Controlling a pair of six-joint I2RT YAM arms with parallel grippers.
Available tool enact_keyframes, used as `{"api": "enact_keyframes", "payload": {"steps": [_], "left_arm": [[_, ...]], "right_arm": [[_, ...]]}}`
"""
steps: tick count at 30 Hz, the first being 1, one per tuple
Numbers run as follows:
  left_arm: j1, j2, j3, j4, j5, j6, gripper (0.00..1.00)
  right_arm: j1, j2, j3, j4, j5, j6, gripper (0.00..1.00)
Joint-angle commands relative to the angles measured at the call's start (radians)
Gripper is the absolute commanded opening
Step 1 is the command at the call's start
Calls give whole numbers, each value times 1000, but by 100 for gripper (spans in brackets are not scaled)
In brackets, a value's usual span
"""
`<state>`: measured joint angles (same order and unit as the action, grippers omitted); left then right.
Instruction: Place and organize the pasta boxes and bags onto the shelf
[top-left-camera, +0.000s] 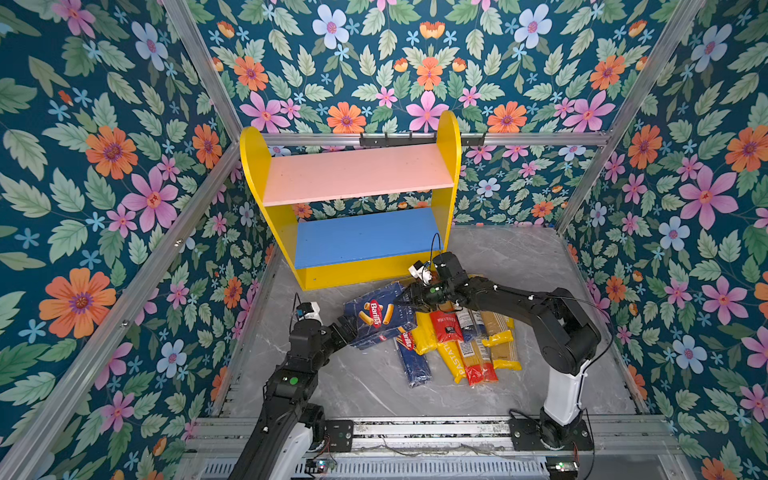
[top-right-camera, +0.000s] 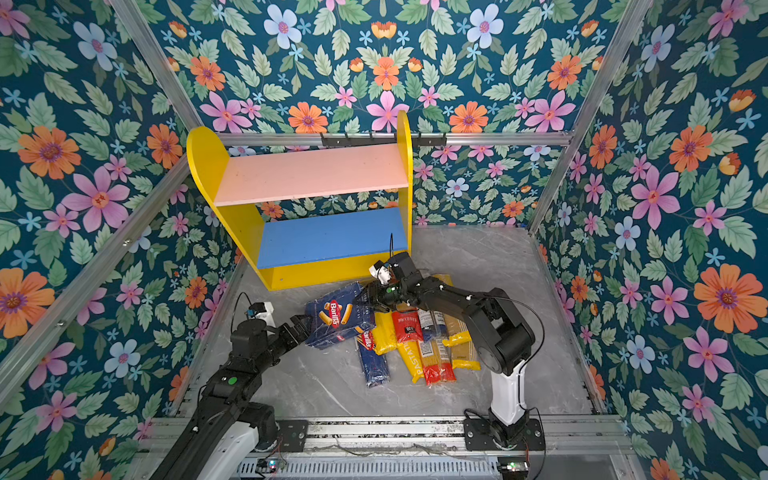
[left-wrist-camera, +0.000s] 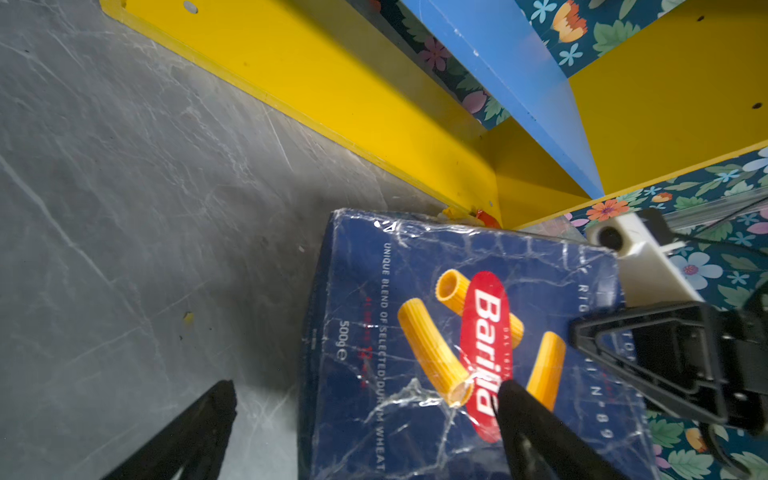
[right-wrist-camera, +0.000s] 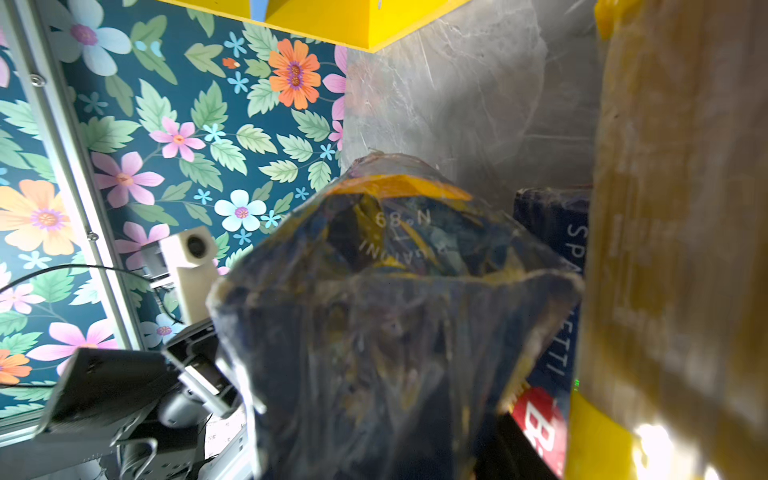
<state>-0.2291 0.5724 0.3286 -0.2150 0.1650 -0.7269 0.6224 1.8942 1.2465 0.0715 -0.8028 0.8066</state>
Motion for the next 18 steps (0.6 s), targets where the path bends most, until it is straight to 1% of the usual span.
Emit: {"api": "enact_keyframes", "payload": {"steps": [1,4,8,12,13,18], "left_arm": [[2,19,-23,57,41,-1,100],[2,60,-44,112,68,-15,100],[5,94,-58,172,102,-20,100],[11,98,-51,192,119,-1,100],[11,101,-50,192,122,3,100],[25,131,-52,222,158,18,100]], "right_arm": [[-4,-20,17,-1,-46,-45,48],[-5,-13,14,-31,-36,-66,47],[-21,-29,-26,17,-57,-40,45],[-47,-49,-52,50,-92,-17,43],[-56,-49,-64,87,-114,-2,43],[-112,-25,-141,351,-216,189,43]]}}
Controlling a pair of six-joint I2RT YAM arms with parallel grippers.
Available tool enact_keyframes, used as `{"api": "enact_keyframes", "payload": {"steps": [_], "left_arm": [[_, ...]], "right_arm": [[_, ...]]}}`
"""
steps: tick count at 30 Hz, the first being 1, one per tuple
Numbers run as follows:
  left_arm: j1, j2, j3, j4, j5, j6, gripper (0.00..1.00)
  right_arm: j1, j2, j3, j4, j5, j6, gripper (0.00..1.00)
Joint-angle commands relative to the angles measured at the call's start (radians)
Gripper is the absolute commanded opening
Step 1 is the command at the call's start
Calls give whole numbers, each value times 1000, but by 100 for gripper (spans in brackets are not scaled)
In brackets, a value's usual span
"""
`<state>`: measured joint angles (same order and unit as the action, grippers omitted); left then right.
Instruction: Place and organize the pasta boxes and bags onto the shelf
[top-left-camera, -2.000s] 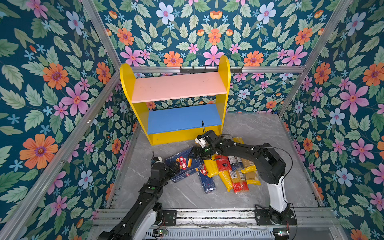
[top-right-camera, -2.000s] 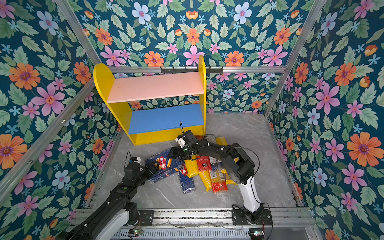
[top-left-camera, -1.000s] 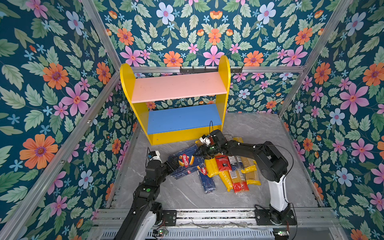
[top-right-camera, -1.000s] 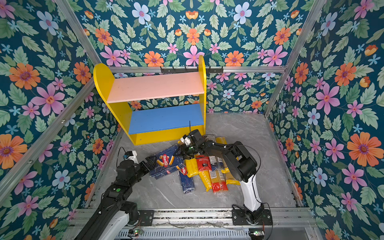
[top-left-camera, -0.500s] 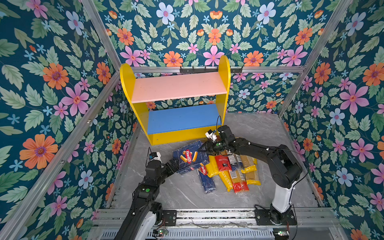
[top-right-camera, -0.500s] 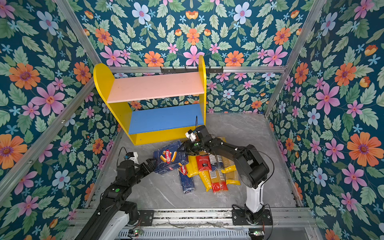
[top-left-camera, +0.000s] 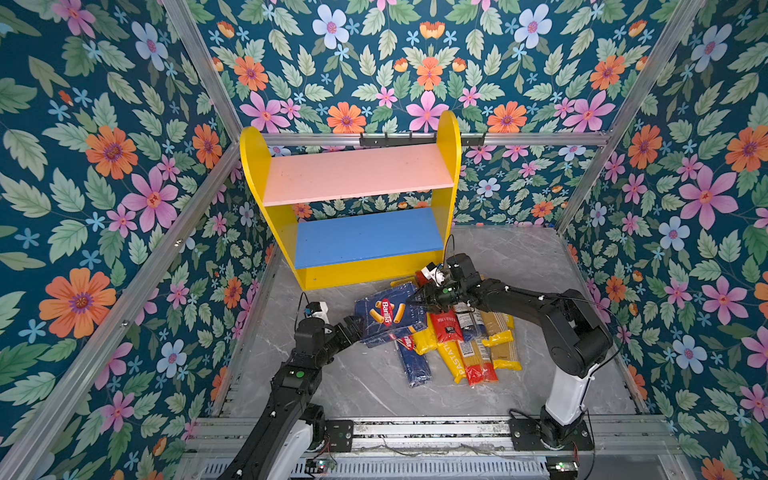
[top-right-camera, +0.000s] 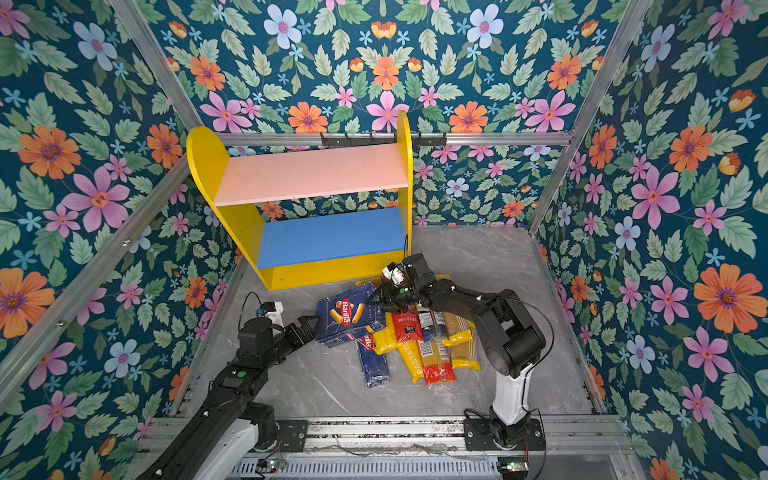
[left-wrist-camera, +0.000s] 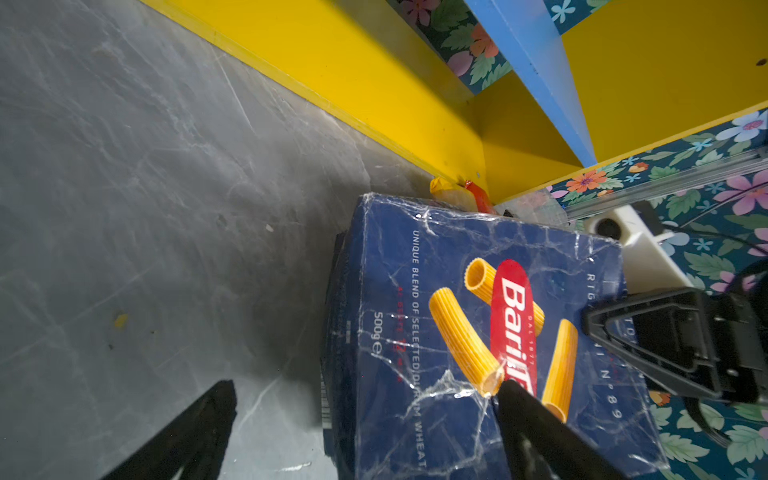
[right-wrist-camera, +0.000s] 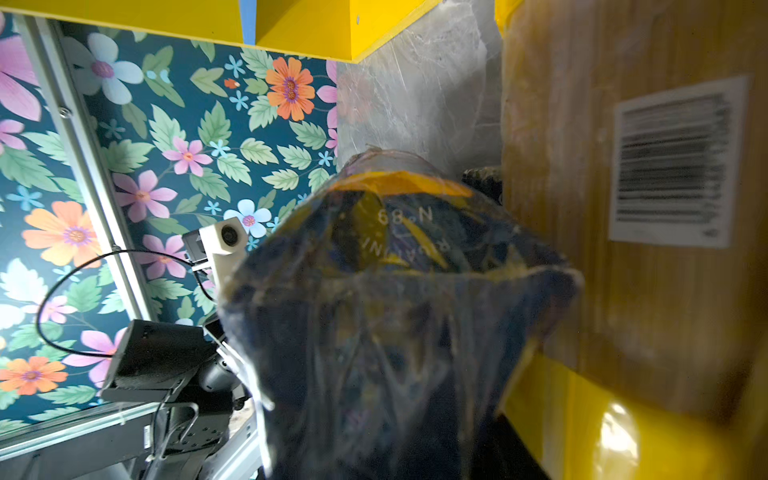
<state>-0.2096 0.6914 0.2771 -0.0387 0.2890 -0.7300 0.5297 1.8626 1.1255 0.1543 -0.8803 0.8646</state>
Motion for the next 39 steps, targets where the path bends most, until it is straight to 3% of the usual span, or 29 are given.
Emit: {"api": "enact_keyframes", "payload": {"steps": [1,4,15,23,31,39], "left_arm": [[8,20,-2,57,46,21,100],[18,53,-7,98,86,22,100],[99,170,-1,227,263,8,100],[130,235,-26,412,415,-70,100],[131,192,-16,444,457,-88,100],[131,255,-47,579,502,-147,100]], "right_arm": [[-27,14,-33,315,-151,167,43],[-37,24,-47,358,-168,200,42],[-41,-55,-44,278,-194,135,42],[-41,-83,-51,274,-221,125,42],[-41,-90,-66,309,-245,133,42],[-41,-103,-84,373,-280,171,42]]}}
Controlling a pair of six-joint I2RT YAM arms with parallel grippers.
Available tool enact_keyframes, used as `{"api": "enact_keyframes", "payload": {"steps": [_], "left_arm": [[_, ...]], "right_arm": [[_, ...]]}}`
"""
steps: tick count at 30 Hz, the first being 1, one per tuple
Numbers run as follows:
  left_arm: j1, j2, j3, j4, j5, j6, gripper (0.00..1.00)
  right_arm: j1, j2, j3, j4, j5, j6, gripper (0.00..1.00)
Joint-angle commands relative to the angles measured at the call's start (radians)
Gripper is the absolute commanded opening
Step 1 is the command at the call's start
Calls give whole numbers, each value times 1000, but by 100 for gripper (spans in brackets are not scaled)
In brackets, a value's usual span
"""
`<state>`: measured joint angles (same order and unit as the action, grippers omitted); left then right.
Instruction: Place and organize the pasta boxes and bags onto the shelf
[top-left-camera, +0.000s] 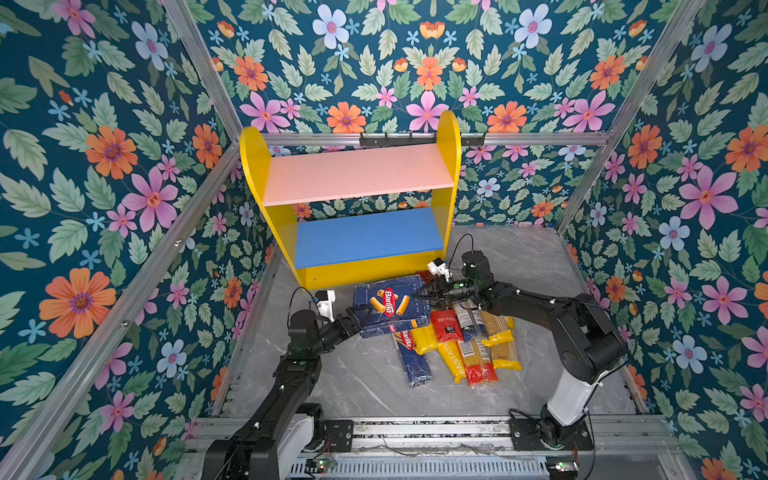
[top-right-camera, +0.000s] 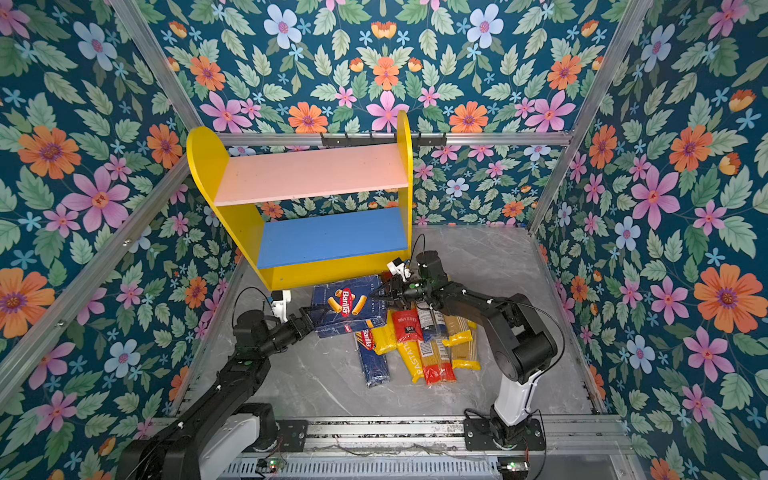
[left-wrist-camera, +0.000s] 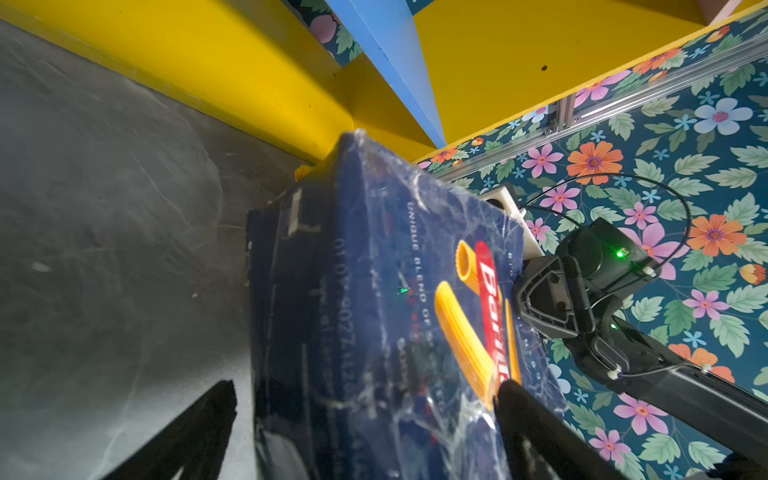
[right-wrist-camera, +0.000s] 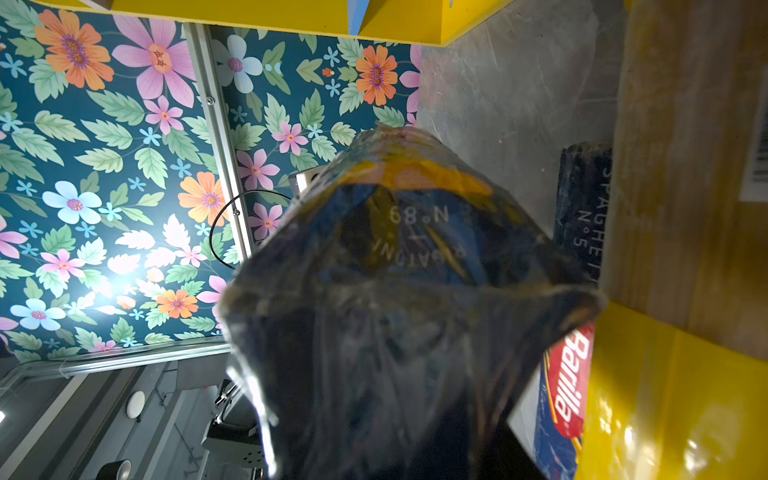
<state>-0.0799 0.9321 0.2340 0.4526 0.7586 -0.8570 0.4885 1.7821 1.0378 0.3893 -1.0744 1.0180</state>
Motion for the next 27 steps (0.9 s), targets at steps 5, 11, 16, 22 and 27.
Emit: {"api": "enact_keyframes", "payload": {"steps": [5,11,16,22,27], "left_arm": [[0,35,-11,133,48,-39,100],[0,74,-39,293,91,-129,100],[-1,89,-38,380,116,-178,100],[-3,66,-18,375,135,-188,99],[-3,45,-3,343,143,-179,81]], "right_arm": [[-1,-29,6,154,-100,24,42],[7,8,17,221,-112,71,42],[24,39,49,218,-113,75,42],[41,77,86,201,-108,70,43],[43,95,106,174,-102,63,48]]}}
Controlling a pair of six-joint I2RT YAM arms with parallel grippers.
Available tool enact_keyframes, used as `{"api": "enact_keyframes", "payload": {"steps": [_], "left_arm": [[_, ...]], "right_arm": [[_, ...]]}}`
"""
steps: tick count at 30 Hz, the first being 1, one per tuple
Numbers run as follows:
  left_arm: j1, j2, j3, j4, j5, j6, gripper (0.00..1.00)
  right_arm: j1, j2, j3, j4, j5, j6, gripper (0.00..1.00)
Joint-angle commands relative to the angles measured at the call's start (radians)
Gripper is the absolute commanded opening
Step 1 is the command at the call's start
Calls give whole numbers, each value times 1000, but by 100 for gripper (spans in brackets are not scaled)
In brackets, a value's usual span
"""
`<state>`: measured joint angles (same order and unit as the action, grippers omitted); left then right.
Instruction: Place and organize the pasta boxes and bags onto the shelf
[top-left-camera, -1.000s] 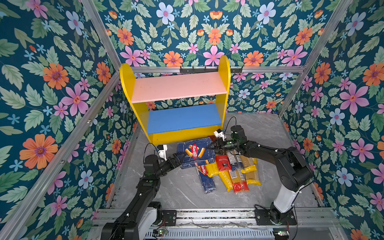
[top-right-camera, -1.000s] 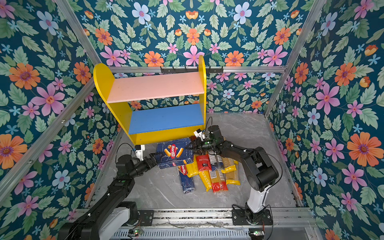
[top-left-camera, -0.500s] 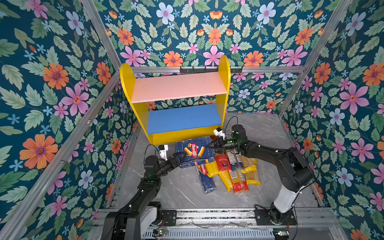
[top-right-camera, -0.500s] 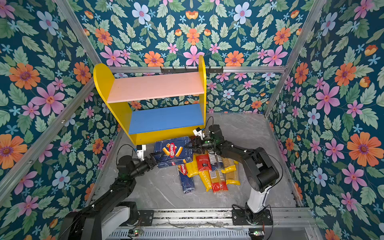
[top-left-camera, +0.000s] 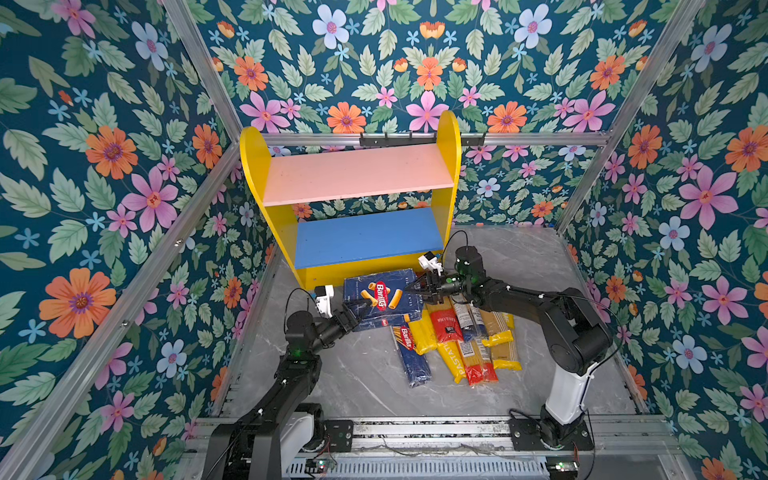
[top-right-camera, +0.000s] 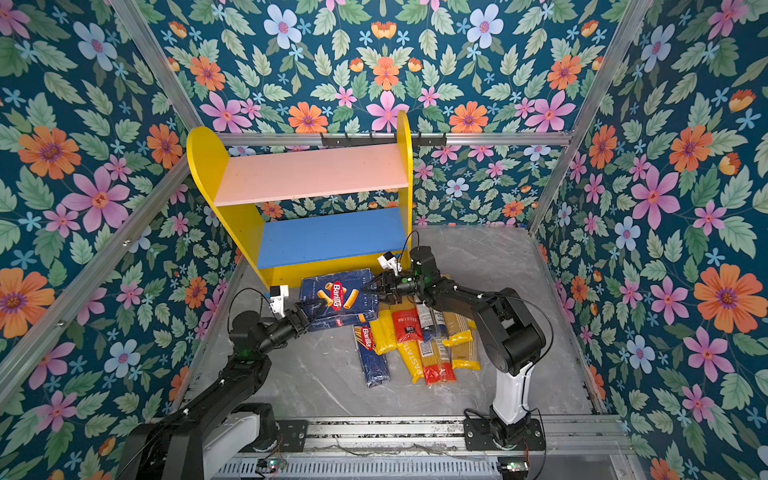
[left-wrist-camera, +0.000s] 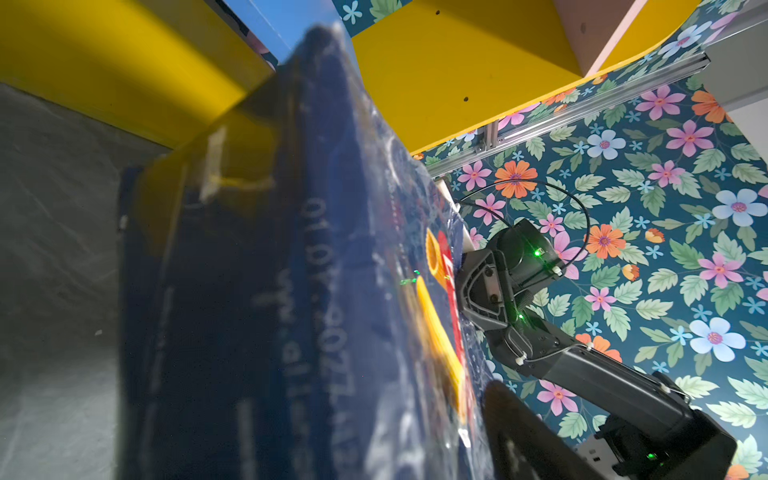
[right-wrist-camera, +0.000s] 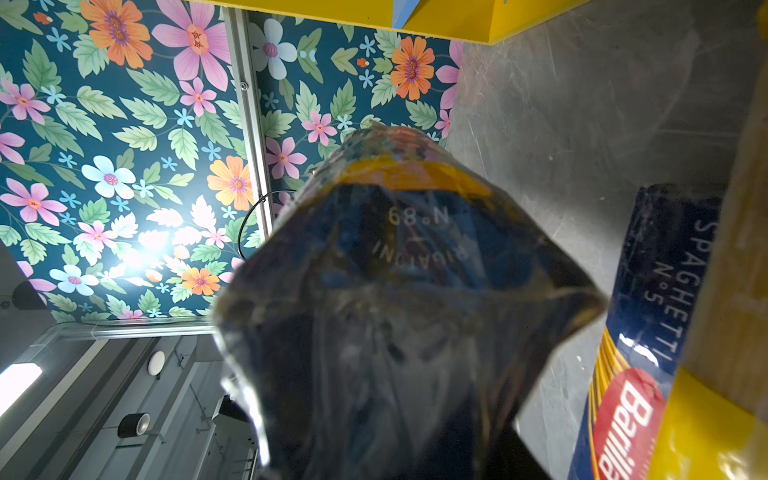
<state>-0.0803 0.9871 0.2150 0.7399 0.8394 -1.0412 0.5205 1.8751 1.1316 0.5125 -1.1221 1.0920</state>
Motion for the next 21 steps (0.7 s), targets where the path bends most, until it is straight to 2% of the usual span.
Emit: {"api": "enact_keyframes", "payload": {"steps": [1,6,14,17,19,21], "left_arm": [[-3,-10,18,45,60,8,77],[-3,5,20,42,54,13,52],[-3,-2,21,56,44,-8,52],[-1,-16,32,34,26,-7,52],[-1,-21,44,9,10,0,52],[-1,-25,58,-12,-8,8,52]], "right_arm": [[11,1,14,47,-54,-13,50],[11,-2,30,-20,-44,-45,59],[-6,-29,25,-57,-41,-60,85],[-39,-64,4,-93,-25,-81,91],[-67,-96,-14,-138,-14,-104,98],[-95,-139,-32,-213,9,-149,99]]}}
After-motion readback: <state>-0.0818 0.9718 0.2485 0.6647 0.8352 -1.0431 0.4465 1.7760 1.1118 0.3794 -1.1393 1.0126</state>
